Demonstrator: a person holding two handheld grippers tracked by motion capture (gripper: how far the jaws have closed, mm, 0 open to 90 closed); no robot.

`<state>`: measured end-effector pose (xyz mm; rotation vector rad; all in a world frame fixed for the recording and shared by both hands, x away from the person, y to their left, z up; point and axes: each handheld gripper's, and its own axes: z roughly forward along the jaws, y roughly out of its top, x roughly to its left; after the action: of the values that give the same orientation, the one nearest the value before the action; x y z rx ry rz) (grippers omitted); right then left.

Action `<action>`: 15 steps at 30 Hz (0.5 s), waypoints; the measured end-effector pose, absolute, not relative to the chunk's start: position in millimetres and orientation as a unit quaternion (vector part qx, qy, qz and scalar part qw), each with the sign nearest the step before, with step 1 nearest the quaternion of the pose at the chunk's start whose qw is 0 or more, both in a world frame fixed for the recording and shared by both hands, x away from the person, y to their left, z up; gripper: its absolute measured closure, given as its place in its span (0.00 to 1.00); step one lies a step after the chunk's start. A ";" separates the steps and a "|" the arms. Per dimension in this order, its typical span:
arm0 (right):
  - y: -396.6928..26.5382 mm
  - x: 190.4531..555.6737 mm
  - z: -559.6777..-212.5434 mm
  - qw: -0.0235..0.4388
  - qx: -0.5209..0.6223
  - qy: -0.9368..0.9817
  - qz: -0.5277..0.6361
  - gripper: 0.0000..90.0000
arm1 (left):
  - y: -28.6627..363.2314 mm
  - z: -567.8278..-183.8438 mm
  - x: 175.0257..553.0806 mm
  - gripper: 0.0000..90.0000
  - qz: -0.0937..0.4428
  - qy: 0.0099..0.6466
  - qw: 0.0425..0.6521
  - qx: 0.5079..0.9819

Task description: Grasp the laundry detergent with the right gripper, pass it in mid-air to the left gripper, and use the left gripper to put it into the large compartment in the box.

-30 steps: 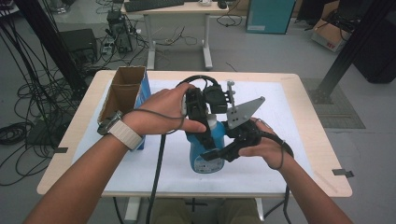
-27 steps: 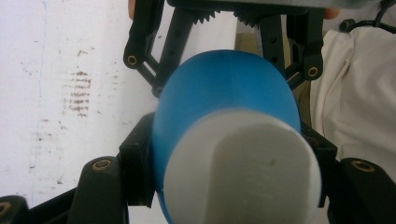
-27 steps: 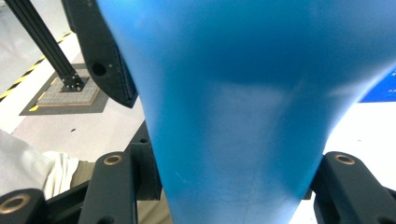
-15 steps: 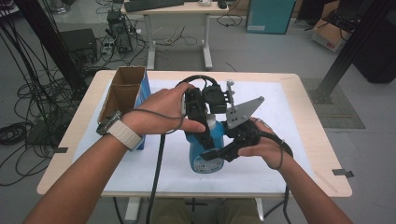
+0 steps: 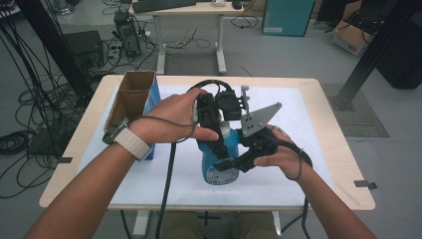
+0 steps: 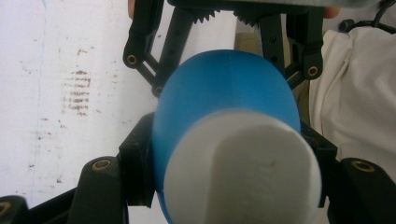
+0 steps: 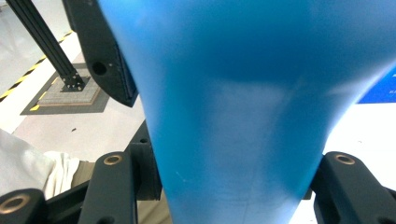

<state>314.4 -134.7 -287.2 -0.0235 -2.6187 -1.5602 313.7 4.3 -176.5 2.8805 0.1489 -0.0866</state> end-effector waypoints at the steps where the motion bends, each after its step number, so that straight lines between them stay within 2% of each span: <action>1: -134.7 314.4 -287.1 0.047 -0.008 -0.858 -0.511 0.49 | 4.4 -176.5 313.8 0.42 -0.030 0.051 0.126 0.990; 15: -134.7 314.4 -286.2 0.045 -0.008 -0.858 -0.511 0.49 | 4.8 -175.8 313.8 0.42 -0.029 0.051 0.127 0.990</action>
<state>314.4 -134.7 -286.2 -0.0237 -2.6224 -1.5604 313.8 4.8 -175.8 2.8825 0.1478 -0.0835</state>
